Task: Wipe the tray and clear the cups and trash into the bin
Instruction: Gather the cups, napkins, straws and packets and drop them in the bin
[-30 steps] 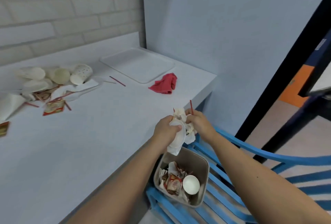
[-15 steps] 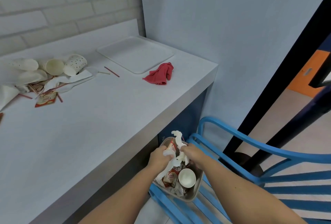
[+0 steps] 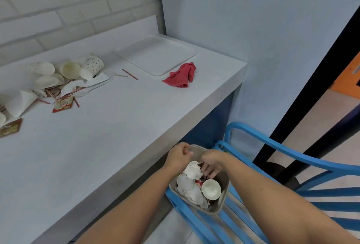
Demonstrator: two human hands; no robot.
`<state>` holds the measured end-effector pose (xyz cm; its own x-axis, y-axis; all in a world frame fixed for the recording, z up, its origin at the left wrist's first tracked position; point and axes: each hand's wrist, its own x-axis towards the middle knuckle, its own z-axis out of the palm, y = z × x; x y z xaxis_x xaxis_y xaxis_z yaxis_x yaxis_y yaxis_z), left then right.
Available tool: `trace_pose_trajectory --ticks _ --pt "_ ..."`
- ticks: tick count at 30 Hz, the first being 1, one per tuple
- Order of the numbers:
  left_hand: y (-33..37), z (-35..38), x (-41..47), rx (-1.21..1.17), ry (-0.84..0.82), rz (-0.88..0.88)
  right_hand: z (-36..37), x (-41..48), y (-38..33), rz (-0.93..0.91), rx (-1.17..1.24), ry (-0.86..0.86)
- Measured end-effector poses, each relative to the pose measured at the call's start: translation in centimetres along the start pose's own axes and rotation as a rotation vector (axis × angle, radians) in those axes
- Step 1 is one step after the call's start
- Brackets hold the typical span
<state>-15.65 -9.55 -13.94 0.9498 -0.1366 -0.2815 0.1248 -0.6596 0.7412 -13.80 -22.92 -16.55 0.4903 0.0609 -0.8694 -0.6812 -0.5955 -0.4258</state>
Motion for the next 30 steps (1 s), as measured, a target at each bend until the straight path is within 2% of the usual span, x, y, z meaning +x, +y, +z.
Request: trace_pose_trajectory --ticks 8,13,17,21,30 --pt "3.5 -4.7 -2.7 -0.080 0.447 0.341 -1.7 -6.5 -8.7 0.013 -0.504 -0.172" --pt "3.0 -10.3 -3.3 -0.133 0.707 0.393 0.5 -12.4 -15.5 -0.211 -0.744 -0.122" --pt "0.5 -15.7 -3.6 -0.066 0.795 0.318 4.2 -14.2 -19.9 -0.403 -0.827 -0.030" --pt "-3.7 -20.9 -4.4 -0.006 0.845 0.183 8.9 -14.1 -23.6 -0.566 -0.775 0.044" --pt "-15.9 -33.8 -7.9 0.109 0.896 -0.197 19.7 -12.3 -31.5 -0.757 -0.765 0.023"
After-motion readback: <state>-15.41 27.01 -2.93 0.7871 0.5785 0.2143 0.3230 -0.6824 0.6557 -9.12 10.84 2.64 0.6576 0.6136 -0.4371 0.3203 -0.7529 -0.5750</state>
